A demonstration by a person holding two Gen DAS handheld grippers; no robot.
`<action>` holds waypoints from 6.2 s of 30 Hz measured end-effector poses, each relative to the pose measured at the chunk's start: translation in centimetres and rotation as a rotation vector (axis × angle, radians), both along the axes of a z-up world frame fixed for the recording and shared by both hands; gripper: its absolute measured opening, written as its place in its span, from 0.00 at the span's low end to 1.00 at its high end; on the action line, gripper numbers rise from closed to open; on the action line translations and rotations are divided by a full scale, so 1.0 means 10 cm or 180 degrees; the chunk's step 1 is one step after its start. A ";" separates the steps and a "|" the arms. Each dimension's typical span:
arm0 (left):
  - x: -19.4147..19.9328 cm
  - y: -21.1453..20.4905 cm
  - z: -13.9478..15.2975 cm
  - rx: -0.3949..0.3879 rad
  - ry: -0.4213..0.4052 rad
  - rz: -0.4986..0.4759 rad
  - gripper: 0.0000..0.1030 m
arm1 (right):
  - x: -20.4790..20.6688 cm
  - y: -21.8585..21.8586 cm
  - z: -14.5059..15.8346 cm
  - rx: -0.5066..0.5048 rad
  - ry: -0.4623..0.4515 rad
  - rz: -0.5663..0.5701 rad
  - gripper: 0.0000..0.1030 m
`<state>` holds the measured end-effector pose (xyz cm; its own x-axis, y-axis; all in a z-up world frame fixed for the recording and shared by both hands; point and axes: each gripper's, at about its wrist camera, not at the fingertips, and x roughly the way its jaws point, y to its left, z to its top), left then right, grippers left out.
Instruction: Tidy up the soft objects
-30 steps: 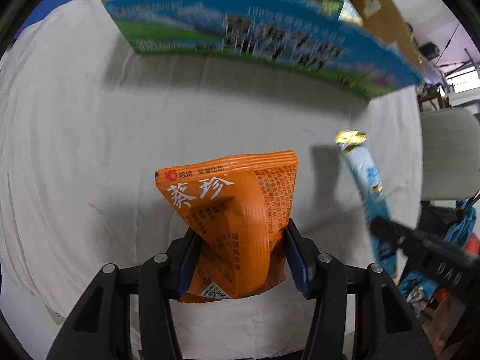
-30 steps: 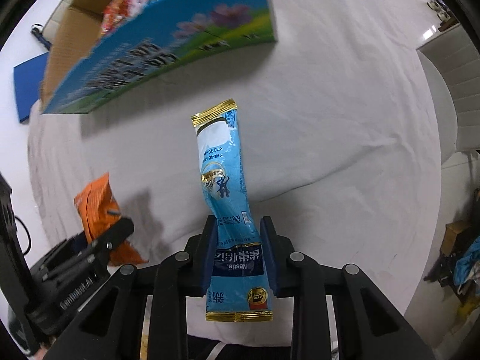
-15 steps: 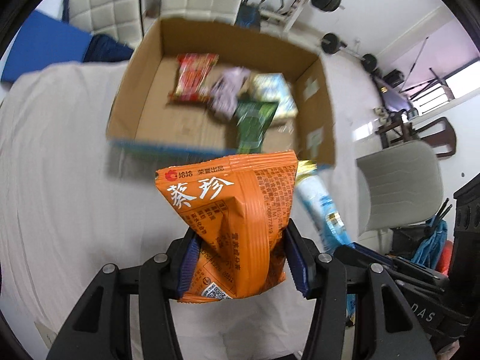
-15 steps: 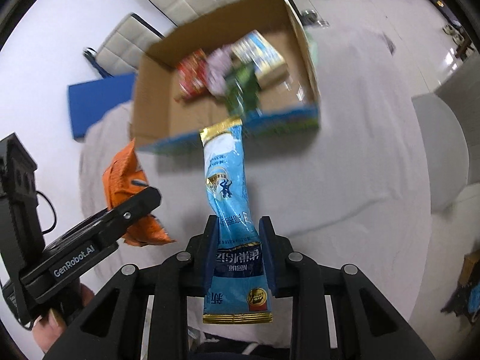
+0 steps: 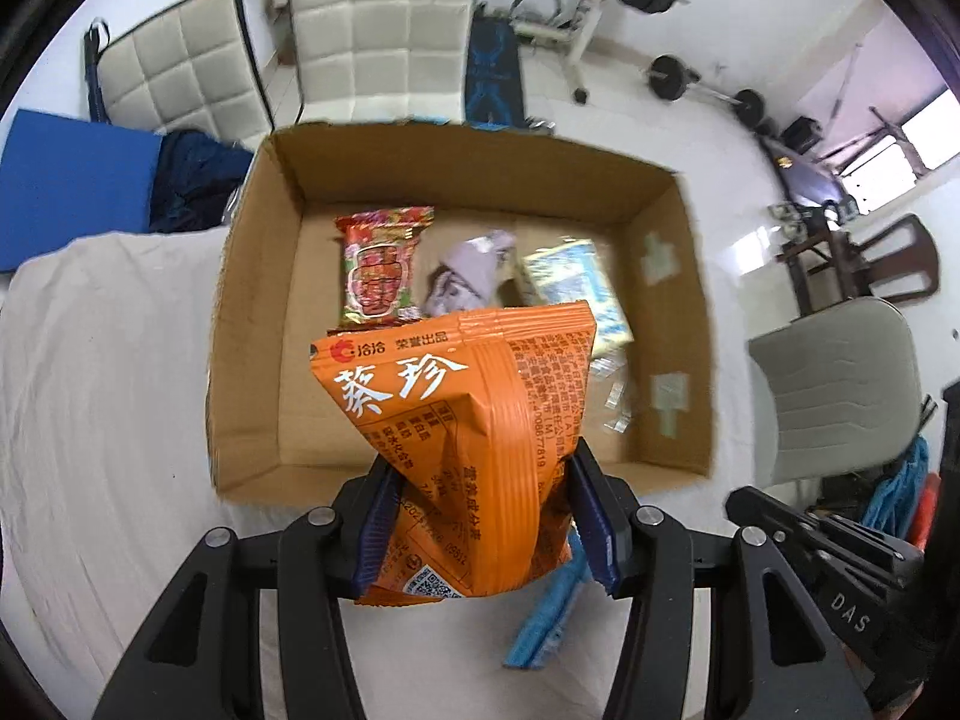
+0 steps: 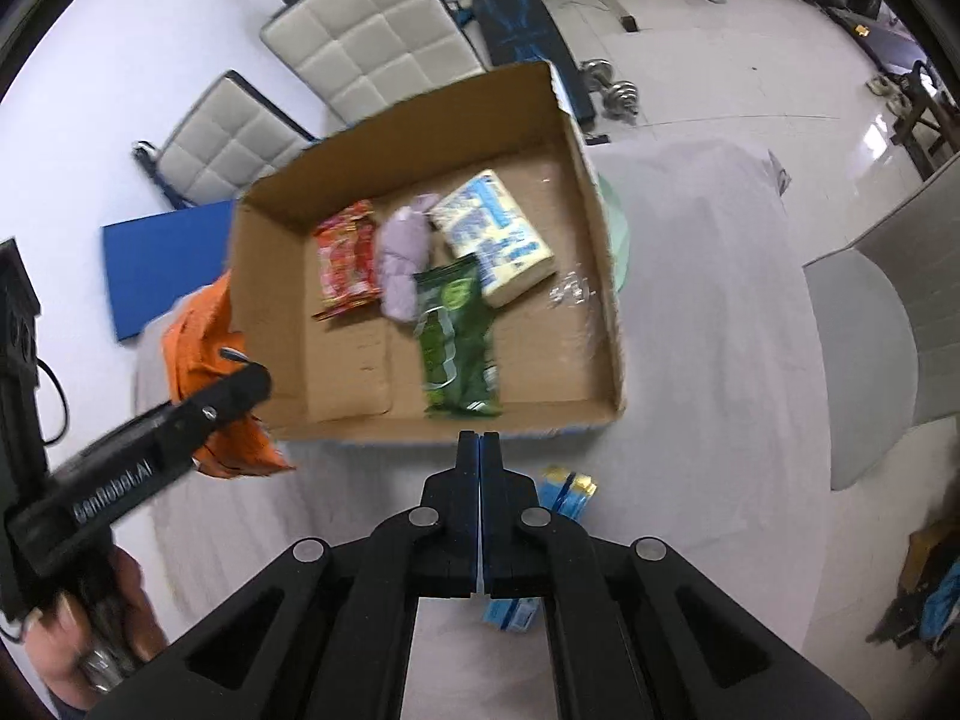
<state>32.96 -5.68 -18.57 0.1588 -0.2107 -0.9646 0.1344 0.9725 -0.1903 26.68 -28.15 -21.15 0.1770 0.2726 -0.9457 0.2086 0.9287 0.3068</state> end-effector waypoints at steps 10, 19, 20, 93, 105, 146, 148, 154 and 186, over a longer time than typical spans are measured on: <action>0.63 0.20 -0.77 0.0230 0.0672 0.0141 0.52 | 0.63 0.11 -0.68 -0.0220 0.0398 0.0039 0.01; 0.62 0.38 -0.74 0.0220 0.0545 0.0258 0.85 | 0.65 0.23 -0.71 -0.0181 0.0388 0.0099 0.80; 0.58 0.39 -0.70 0.0226 0.0501 0.0252 0.89 | 0.64 0.24 -0.69 -0.0184 0.0353 0.0088 0.80; 0.54 0.07 -0.14 0.0312 -0.0119 0.0053 1.00 | 1.09 0.26 -0.49 -0.0840 0.0095 0.0147 0.19; 0.71 0.08 -0.33 0.0405 -0.0034 0.0033 1.00 | 1.22 0.27 -0.82 -0.1058 0.0315 0.0284 0.22; -0.19 0.30 0.38 0.0430 -0.0589 0.0163 1.00 | 0.20 0.55 0.02 -0.0692 -0.0251 0.0206 1.00; -0.35 0.32 0.56 0.0402 -0.0685 0.0169 1.00 | 0.06 0.54 0.21 -0.0672 -0.0350 0.0206 1.00; -0.85 0.40 1.07 0.0343 -0.0878 0.0214 1.00 | -0.47 0.52 0.84 -0.0682 -0.0662 0.0210 1.00; -2.36 0.53 2.35 0.0345 -0.1234 0.0336 1.00 | -2.37 0.55 2.48 -0.0803 -0.1288 0.0195 1.00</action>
<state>9.31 -0.40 4.94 0.5298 -0.0744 -0.8448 0.0745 0.9964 -0.0410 3.02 -22.69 3.65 0.5353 0.0650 -0.8422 0.0615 0.9914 0.1156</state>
